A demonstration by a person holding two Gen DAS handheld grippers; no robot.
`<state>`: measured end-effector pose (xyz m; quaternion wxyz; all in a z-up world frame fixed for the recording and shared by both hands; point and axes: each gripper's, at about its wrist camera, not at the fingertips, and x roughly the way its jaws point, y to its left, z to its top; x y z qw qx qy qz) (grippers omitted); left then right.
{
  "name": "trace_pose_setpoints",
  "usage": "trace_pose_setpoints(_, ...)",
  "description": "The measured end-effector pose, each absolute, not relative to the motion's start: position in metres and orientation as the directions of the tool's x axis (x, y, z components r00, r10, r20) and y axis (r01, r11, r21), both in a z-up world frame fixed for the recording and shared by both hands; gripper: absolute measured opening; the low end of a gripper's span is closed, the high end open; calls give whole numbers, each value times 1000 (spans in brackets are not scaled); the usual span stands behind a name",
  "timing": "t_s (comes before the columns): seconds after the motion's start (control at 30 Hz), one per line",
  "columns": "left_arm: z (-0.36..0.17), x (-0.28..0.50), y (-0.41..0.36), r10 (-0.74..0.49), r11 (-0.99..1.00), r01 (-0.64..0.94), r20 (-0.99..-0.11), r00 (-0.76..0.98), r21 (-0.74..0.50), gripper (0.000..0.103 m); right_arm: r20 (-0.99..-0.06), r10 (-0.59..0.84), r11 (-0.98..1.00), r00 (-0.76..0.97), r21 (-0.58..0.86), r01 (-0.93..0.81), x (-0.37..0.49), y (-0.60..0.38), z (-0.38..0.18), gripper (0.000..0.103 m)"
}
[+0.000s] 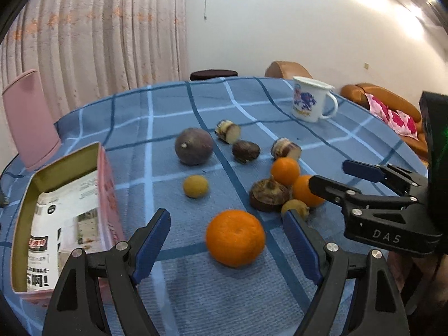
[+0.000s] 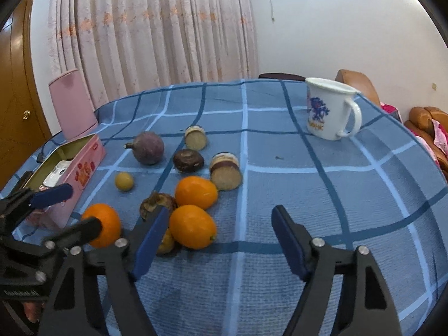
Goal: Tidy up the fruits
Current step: 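Grasp the large orange with the left tool while the right tool grasps another orange, then carry both held oranges over the open tin box with both tools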
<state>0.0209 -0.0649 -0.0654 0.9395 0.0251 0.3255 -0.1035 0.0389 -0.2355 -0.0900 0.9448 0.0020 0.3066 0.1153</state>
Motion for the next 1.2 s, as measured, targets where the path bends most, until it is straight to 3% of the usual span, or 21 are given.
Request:
trace_pose_setpoints(0.13, -71, 26, -66, -195, 975, 219, -634, 748, -42, 82, -597, 269, 962, 756, 130, -239, 45, -237, -93, 67)
trace_pose_setpoints(0.2, -72, 28, -66, -185, 976, 215, -640, 746, -32, 71, -606, 303, 953, 735, 172, -251, 50, -239, -94, 66)
trace_pose_setpoints(0.43, -79, 34, -67, -226, 968, 243, -665, 712, -69, 56, -619, 363, 931, 697, 219, -291, 52, -230, -97, 63)
trace_pose_setpoints(0.5, -81, 34, -69, -230, 965, 254, -667, 708, -63, 50, -619, 373, 928, 691, 232, -292, 55, -230, -97, 52)
trace_pose_setpoints(0.57, -81, 35, -67, -243, 963, 258, -666, 706, -78, 50, -628, 377, 926, 681, 248, -284, 58, -232, -100, 42)
trace_pose_setpoints(0.9, -72, 27, -61, -241, 965, 252, -624, 743, -72, 49, -569, 382, 924, 728, 232, -303, 47, -231, -89, 41)
trace_pose_setpoints(1.2, -41, 11, -33, -165, 985, 163, -521, 838, -50, 49, -476, 407, 911, 780, 151, -383, 34, -200, -54, 41)
